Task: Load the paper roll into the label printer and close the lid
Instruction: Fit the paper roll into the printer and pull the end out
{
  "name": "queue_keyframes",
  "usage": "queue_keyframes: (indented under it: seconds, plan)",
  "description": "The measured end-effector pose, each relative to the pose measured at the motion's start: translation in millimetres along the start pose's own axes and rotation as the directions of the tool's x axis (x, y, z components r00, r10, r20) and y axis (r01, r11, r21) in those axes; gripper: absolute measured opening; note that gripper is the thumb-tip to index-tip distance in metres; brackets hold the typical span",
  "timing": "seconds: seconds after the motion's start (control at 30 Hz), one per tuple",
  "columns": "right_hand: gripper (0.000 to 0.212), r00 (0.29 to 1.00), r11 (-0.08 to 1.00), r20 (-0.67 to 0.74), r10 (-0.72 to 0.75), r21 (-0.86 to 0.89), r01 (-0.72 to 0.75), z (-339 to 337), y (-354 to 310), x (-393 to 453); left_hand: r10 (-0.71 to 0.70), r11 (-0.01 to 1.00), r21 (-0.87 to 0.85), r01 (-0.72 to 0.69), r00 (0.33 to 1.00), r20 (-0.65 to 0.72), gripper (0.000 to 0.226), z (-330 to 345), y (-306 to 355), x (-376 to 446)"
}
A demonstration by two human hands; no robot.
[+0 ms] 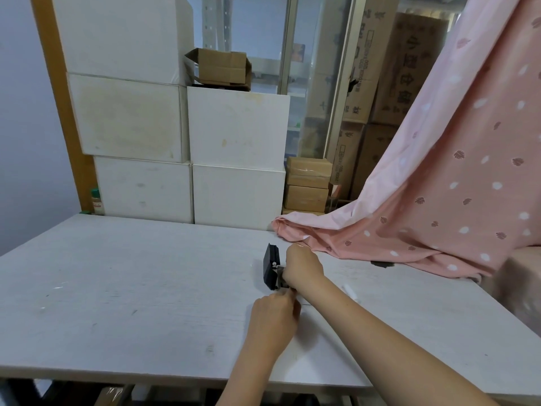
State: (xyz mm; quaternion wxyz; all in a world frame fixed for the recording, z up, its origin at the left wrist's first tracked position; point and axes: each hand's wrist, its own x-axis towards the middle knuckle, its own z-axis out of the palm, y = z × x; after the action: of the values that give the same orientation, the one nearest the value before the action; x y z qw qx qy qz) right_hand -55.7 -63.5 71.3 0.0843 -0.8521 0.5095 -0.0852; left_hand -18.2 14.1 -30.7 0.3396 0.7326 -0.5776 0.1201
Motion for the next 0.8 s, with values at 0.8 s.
queue_keyframes:
  seconds: [0.8]
  plan:
    - [0.027,0.982,0.998,0.181,-0.061,0.008,0.061,3.0,5.8,20.4,-0.043,0.999,0.022,0.042,0.996,0.081,0.029,-4.7,3.7,-0.5]
